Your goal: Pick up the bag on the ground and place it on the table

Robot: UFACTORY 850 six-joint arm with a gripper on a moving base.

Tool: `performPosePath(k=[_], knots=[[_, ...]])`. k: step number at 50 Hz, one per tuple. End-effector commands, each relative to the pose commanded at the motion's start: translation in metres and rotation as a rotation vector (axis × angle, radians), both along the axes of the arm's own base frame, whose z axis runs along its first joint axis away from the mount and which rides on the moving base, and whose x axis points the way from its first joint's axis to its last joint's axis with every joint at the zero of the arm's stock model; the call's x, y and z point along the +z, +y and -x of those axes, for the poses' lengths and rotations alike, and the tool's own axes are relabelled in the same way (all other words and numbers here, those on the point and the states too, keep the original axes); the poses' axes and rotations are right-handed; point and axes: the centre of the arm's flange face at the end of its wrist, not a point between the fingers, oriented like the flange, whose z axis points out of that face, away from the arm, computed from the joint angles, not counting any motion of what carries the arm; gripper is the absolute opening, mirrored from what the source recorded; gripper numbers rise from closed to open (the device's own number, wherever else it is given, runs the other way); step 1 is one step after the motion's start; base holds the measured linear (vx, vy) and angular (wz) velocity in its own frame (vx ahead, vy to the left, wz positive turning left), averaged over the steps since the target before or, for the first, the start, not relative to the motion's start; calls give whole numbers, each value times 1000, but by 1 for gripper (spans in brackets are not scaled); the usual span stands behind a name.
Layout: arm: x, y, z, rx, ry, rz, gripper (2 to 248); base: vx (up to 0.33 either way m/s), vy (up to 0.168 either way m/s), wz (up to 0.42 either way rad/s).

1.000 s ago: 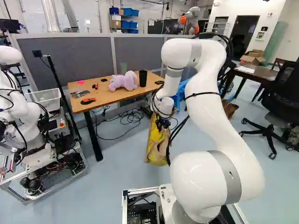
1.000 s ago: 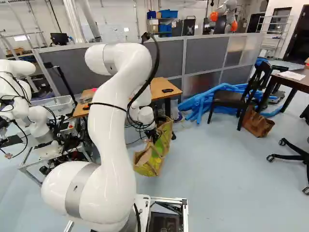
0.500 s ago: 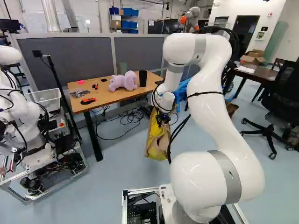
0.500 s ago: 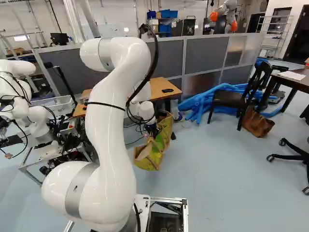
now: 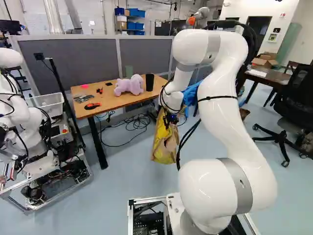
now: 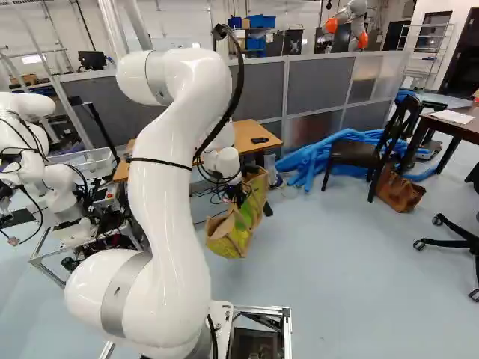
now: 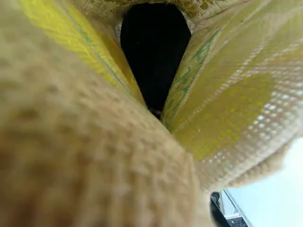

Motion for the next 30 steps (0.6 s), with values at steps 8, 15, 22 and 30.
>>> performPosePath(k=[8,15,22,30], knots=[[11,-2,-4,3,5,-5,23,0,0,0],[20,-5,-8,13,6,-5,23,0,0,0],[30,-7,-11,26,5,-2,23,0,0,0],[41,-11,-14,40,3,2,23,0,0,0]])
